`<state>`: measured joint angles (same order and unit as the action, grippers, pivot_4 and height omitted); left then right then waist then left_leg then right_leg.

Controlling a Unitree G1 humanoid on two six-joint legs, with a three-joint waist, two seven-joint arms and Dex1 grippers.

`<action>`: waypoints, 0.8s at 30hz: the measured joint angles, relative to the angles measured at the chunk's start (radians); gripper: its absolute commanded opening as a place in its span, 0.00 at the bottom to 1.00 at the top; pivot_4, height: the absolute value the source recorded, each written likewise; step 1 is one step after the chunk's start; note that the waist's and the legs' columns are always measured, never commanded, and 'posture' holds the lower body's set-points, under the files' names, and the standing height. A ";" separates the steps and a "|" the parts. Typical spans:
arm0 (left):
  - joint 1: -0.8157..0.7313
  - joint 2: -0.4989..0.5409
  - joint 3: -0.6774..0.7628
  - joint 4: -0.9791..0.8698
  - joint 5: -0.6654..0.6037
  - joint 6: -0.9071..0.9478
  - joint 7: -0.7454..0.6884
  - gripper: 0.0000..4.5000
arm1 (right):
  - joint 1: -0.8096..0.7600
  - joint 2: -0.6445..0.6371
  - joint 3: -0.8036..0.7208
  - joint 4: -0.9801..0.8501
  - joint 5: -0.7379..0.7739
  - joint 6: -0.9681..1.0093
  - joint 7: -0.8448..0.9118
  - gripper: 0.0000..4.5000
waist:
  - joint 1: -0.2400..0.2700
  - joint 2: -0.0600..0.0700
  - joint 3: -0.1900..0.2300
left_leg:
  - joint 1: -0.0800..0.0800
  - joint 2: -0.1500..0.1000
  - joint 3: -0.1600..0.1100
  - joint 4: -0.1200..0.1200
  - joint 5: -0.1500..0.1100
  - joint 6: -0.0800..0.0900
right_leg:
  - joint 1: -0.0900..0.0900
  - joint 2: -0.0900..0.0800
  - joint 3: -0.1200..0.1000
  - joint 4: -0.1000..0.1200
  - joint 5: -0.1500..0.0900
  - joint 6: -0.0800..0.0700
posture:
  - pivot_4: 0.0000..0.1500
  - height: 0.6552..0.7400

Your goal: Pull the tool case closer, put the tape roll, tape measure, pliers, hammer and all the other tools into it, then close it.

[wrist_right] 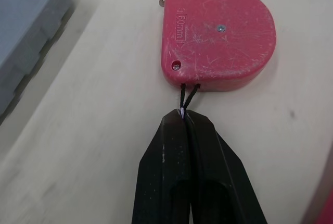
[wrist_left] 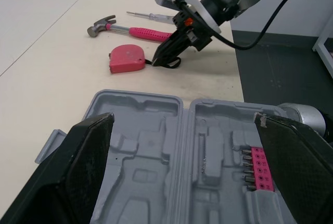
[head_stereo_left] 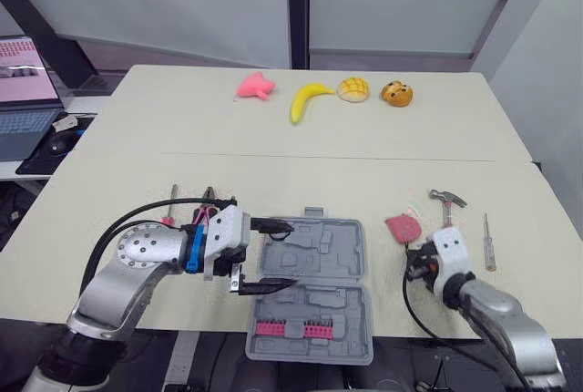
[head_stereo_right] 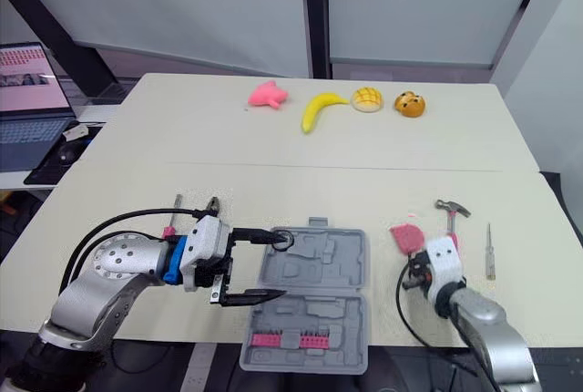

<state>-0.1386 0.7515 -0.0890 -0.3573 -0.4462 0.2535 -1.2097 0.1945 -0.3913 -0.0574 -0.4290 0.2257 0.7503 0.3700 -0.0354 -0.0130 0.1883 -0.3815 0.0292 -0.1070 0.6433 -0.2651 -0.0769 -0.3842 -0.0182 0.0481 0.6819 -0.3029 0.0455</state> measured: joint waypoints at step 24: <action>0.056 -0.002 -0.030 0.003 0.017 -0.119 -0.051 1.00 | 0.267 -0.122 0.050 -0.271 0.135 0.182 0.085 0.00 | 0.004 -0.002 -0.002 | 0.001 0.000 0.000 0.001 0.000 0.000 | 0.002 0.000 0.000 -0.001 -0.003 0.004 | 1.00 1.00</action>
<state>-0.0821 0.7491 -0.1192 -0.3547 -0.4288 0.1344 -1.2612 0.4612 -0.5135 -0.0074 -0.7002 0.3606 0.9326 0.4545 -0.0319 -0.0149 0.1867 -0.3803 0.0294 -0.1075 0.6441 -0.2649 -0.0768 -0.3824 -0.0178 0.0480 0.6812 -0.3058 0.0499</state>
